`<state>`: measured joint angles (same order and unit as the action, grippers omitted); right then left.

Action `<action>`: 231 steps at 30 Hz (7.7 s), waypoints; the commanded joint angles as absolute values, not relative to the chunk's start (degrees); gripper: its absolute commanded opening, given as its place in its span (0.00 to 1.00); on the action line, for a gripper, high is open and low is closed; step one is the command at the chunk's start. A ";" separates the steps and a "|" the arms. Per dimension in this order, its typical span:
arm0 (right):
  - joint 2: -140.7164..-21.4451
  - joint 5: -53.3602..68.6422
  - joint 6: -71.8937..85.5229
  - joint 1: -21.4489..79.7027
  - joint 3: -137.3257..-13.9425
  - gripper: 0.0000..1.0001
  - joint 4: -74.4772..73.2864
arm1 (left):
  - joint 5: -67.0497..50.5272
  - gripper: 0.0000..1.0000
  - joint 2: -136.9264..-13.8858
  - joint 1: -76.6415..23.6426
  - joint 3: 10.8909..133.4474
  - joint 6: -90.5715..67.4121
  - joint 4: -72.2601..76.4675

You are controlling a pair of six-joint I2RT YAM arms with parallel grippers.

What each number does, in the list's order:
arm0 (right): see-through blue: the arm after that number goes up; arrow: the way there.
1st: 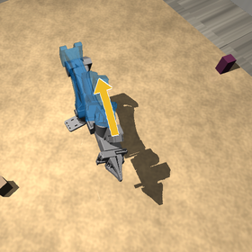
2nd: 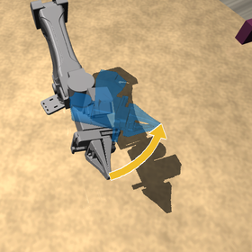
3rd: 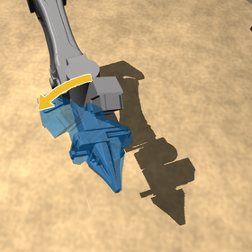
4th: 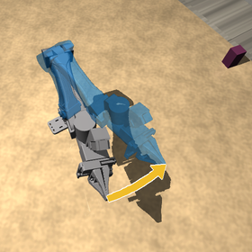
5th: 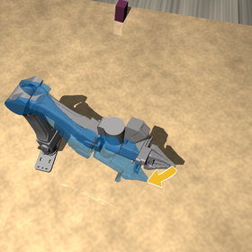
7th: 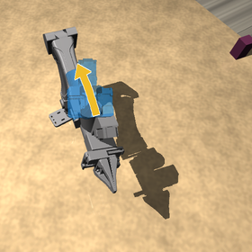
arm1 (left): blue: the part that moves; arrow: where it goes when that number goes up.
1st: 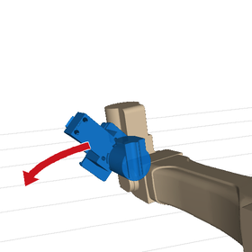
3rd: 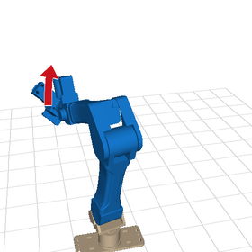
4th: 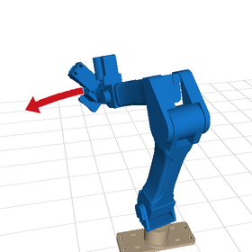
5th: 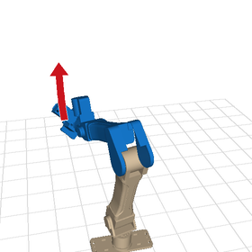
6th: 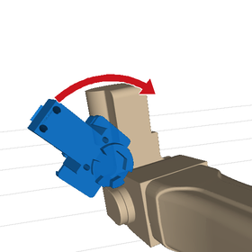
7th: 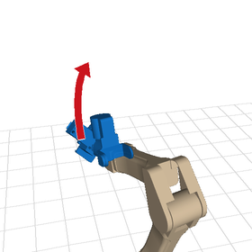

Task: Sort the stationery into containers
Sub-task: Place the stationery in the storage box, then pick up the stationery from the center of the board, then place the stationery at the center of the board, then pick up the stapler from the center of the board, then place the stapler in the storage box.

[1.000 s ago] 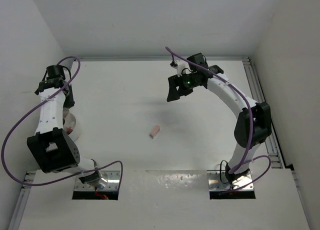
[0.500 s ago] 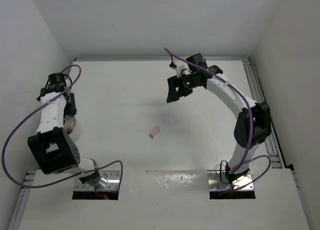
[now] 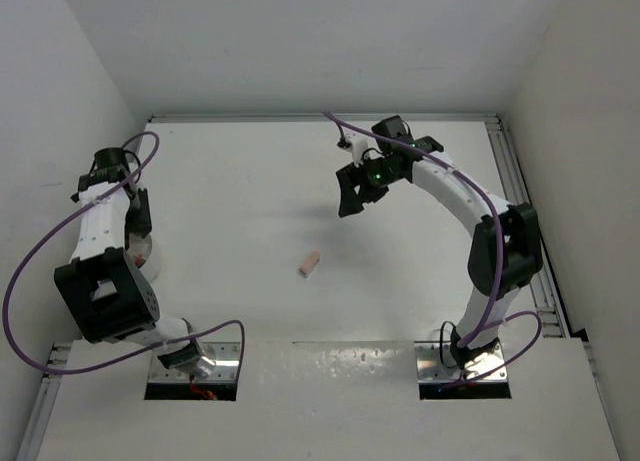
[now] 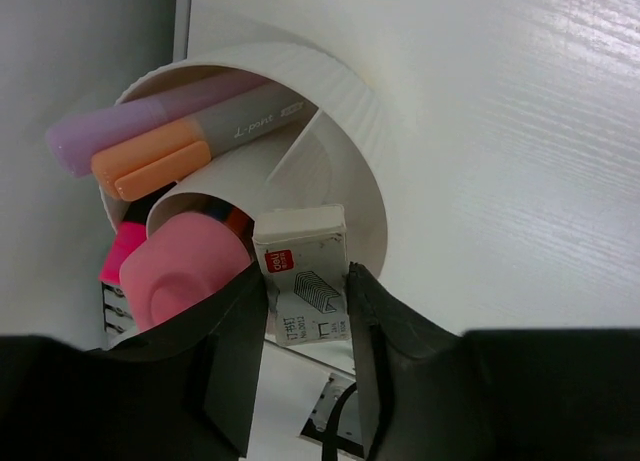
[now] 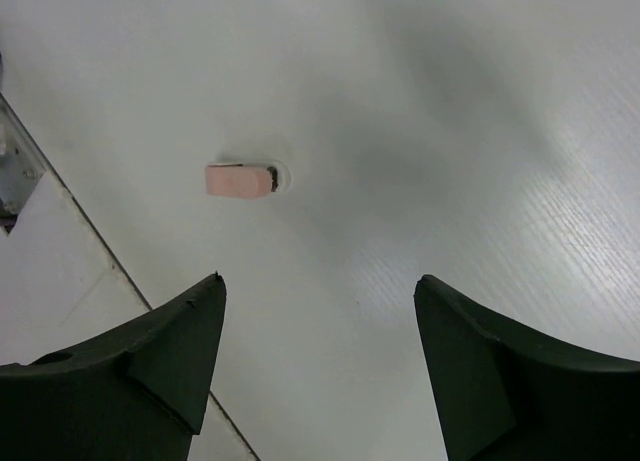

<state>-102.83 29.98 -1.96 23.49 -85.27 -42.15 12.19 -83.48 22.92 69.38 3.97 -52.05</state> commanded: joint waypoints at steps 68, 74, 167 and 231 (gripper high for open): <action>-126.72 32.08 -39.10 43.50 -93.57 0.00 -13.79 | -46.05 0.62 -75.85 16.61 67.59 9.41 -36.66; -131.84 31.82 -43.51 43.59 -98.18 0.50 -17.32 | -45.44 0.62 -76.81 14.77 66.27 8.25 -32.78; -84.63 42.36 -9.40 17.40 -66.00 0.88 -31.98 | 18.98 0.00 -85.43 13.62 82.00 -12.65 -53.35; -86.13 40.08 -11.69 21.09 -67.59 0.88 -33.66 | 14.68 0.00 -80.33 22.06 71.37 -2.11 -36.83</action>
